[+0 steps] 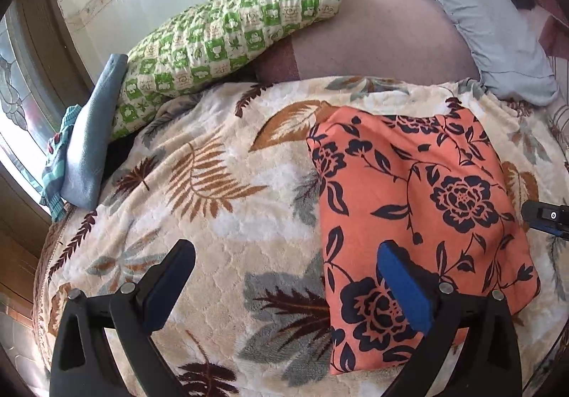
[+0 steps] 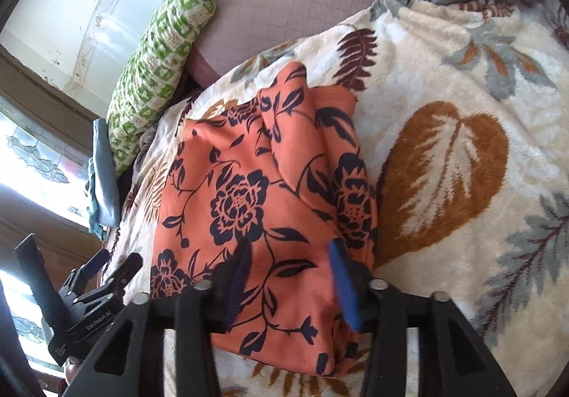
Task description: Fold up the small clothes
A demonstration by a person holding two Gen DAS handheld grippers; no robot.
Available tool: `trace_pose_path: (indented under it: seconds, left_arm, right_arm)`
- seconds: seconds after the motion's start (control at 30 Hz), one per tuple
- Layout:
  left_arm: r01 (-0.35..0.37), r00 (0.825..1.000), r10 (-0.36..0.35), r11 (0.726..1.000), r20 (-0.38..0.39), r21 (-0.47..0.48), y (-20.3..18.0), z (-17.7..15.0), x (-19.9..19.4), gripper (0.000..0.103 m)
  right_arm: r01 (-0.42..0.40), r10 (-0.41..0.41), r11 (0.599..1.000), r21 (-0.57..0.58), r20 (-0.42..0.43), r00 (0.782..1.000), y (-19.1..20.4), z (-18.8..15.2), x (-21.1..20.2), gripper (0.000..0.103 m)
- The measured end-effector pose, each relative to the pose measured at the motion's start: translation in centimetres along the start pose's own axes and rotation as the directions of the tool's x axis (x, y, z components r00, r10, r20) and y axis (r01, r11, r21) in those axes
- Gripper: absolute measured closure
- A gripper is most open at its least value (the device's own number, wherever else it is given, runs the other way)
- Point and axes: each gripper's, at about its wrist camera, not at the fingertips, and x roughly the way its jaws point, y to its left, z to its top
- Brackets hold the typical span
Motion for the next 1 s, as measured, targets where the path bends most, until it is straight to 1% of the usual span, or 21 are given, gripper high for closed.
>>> trace_pose_path:
  seconds: [0.17, 0.23, 0.43, 0.57, 0.7, 0.87, 0.93, 1.0]
  left_arm:
    - [-0.036, 0.997, 0.035, 0.999, 0.069, 0.017, 0.0, 0.9, -1.9, 0.0]
    - [-0.044, 0.995, 0.042, 0.999, 0.085, 0.024, -0.1, 1.1, -2.5, 0.0]
    - [-0.034, 0.994, 0.031, 0.999, 0.109, 0.025, -0.3, 1.5, -3.4, 0.0]
    - [-0.028, 0.995, 0.025, 0.999, 0.096, 0.027, -0.4, 1.5, -2.9, 0.0]
    - [-0.024, 0.997, 0.022, 0.999, 0.069, 0.026, -0.4, 1.1, -1.8, 0.0]
    - [-0.022, 0.999, 0.021, 1.0, 0.045, 0.02, -0.3, 0.9, -0.5, 0.0]
    - [-0.012, 0.999, 0.011, 1.0, 0.031, 0.018, -0.3, 0.8, 0.0, 0.0]
    - [0.022, 1.0, -0.022, 1.0, -0.002, 0.013, -0.4, 0.8, 0.9, 0.0]
  right_arm:
    - [0.006, -0.006, 1.0, 0.012, 0.038, 0.999, -0.5, 0.7, -1.3, 0.039]
    - [0.0, -0.001, 1.0, 0.022, 0.035, 0.999, -0.7, 0.8, -1.3, 0.039]
    - [0.005, -0.006, 1.0, 0.024, 0.032, 0.999, -0.9, 0.8, -1.4, 0.039]
    - [0.013, -0.013, 0.999, 0.039, 0.019, 1.0, -1.3, 0.7, -1.1, 0.039]
    - [0.014, -0.015, 0.999, 0.049, 0.013, 1.0, -1.8, 0.8, -0.7, 0.036]
    - [0.02, -0.019, 0.998, 0.063, -0.015, 1.0, -2.2, 0.8, 0.3, 0.036]
    - [0.021, -0.019, 0.998, 0.064, -0.023, 1.0, -2.4, 0.8, 0.6, 0.036]
    - [0.024, -0.022, 0.997, 0.07, -0.025, 0.999, -2.6, 0.9, 0.7, 0.036]
